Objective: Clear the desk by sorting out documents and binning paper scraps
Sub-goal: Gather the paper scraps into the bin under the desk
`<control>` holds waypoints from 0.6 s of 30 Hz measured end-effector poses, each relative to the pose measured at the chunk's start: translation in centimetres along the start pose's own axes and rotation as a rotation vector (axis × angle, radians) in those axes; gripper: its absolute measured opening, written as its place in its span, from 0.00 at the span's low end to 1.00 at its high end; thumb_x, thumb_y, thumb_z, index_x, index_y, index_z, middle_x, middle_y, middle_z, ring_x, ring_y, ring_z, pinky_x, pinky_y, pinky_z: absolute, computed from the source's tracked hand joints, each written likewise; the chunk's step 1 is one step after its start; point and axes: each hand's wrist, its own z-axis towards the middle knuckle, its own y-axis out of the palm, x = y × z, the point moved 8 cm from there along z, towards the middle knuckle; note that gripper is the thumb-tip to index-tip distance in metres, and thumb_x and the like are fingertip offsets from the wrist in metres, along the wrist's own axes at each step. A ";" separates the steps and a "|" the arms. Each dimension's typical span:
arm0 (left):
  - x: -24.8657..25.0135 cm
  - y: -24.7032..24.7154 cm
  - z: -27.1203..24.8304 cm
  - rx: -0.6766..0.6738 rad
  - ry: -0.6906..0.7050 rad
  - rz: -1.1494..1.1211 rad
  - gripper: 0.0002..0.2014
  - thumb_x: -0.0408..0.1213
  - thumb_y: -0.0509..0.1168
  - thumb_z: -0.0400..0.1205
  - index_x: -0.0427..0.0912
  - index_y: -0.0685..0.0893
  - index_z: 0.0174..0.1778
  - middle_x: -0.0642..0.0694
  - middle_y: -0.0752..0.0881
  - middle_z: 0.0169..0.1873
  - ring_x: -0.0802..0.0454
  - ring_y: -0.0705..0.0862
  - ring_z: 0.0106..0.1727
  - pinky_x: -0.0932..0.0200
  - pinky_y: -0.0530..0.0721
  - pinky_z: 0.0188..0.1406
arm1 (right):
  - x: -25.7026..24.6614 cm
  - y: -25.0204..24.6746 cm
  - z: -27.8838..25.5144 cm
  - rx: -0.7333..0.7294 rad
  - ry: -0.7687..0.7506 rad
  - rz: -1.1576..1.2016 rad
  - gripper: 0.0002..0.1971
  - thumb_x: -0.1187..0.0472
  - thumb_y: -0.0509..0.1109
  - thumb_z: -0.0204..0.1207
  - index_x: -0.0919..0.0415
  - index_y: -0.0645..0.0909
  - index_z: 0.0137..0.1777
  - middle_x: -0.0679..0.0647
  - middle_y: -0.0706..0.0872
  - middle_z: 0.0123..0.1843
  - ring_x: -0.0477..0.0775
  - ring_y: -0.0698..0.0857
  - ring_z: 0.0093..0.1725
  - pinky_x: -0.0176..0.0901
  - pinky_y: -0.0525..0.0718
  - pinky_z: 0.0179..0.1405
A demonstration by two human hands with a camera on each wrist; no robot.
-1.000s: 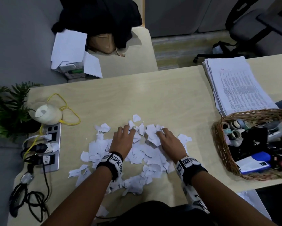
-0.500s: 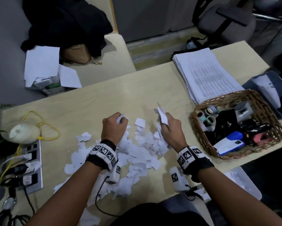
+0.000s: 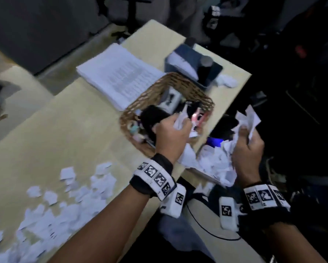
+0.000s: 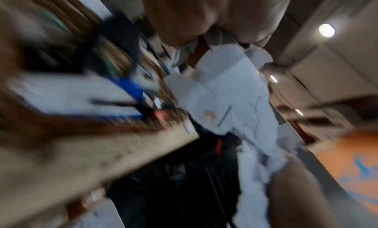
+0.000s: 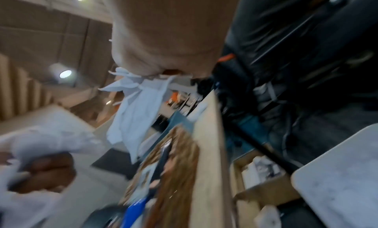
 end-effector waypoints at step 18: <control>-33.4 26.9 -4.1 -0.334 -0.833 0.477 0.24 0.41 0.66 0.81 0.37 0.76 0.74 0.38 0.82 0.68 0.40 0.80 0.68 0.54 0.75 0.65 | 40.3 0.6 0.6 -0.433 0.881 -0.555 0.20 0.59 0.58 0.85 0.77 0.77 0.65 0.78 0.80 0.65 0.75 0.79 0.65 0.54 0.76 0.64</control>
